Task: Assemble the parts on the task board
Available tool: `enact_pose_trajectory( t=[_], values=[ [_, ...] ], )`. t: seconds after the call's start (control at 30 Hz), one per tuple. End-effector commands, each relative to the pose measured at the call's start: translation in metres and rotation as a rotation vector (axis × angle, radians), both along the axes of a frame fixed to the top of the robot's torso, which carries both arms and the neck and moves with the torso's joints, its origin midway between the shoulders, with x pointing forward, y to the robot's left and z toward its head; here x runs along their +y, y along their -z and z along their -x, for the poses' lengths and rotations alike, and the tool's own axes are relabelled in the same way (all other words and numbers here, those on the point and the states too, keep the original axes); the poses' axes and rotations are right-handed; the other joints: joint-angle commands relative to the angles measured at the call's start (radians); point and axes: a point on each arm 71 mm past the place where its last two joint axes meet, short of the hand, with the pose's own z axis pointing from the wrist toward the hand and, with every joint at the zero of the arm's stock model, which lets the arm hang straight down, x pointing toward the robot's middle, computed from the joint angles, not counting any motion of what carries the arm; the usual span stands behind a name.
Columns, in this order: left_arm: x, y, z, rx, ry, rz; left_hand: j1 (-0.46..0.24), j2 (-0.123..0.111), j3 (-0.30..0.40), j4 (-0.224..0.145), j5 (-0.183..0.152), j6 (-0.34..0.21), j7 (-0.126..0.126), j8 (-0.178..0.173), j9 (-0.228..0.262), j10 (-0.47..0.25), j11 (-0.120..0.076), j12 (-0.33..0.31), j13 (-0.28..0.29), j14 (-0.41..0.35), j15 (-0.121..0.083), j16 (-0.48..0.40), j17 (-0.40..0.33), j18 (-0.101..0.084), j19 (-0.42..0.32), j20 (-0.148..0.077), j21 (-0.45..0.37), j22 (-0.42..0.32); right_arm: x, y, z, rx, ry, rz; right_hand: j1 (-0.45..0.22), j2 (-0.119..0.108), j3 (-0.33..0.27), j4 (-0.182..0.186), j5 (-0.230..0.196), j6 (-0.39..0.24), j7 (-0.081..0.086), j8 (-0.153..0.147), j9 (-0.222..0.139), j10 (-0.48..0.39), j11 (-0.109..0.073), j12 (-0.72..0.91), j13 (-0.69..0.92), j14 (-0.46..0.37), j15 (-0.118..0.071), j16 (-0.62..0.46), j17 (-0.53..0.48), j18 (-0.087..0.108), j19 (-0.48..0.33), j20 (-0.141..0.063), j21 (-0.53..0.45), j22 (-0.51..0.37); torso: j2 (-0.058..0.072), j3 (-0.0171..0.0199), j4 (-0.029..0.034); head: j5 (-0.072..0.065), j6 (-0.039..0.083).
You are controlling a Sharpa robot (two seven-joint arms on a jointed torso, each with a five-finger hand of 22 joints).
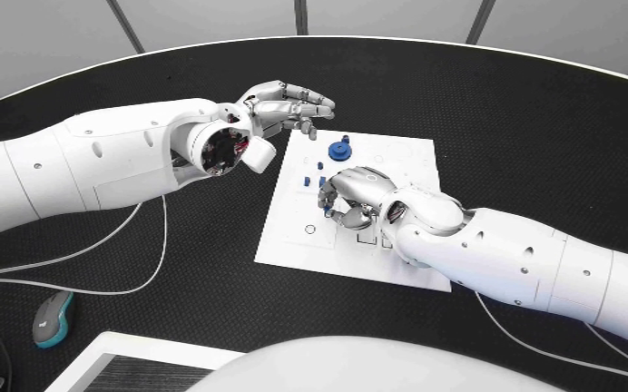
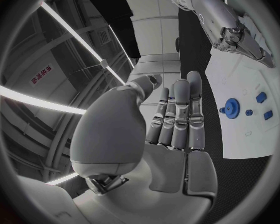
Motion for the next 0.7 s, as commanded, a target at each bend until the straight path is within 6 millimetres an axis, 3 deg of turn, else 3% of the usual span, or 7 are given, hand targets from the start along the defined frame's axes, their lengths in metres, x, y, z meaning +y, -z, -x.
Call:
enact_pose_trajectory(
  t=[0.03, 0.7],
  values=[
    [-0.0004, 0.0001, 0.0, 0.001, 0.002, 0.0, 0.003, 0.003, -0.004, 0.0, 0.001, -0.001, 0.002, 0.006, 0.002, -0.006, 0.001, 0.004, -0.001, -0.007, -0.002, -0.003, -0.001, 0.008, -0.003, 0.003, -0.001, -0.001, -0.0003, 0.0006, -0.0002, 0.004, 0.0, 0.006, -0.01, 0.001, -0.005, 0.002, 0.0, 0.006, 0.001, 0.003, 0.001, 0.004, 0.001, -0.005, -0.001, 0.048, -0.007, 0.005, 0.001, -0.021, 0.009, -0.001, 0.003, 0.001, 0.0, -0.0009, -0.0001, 0.0, -0.002],
    [-0.0011, 0.0005, -0.0003, 0.005, 0.007, -0.001, 0.002, 0.004, -0.006, 0.001, 0.001, -0.002, 0.002, 0.007, 0.001, -0.007, 0.002, 0.005, -0.001, -0.008, -0.001, -0.004, -0.002, 0.008, -0.004, 0.003, -0.002, -0.002, -0.0041, 0.0042, -0.0021, 0.023, 0.003, 0.036, -0.01, 0.001, -0.006, 0.002, 0.0, 0.006, 0.001, 0.003, 0.002, 0.004, 0.002, -0.006, -0.001, 0.048, -0.006, 0.005, 0.001, -0.021, 0.009, -0.001, 0.003, 0.001, 0.0, 0.0002, -0.0008, -0.001, -0.006]
  ],
)
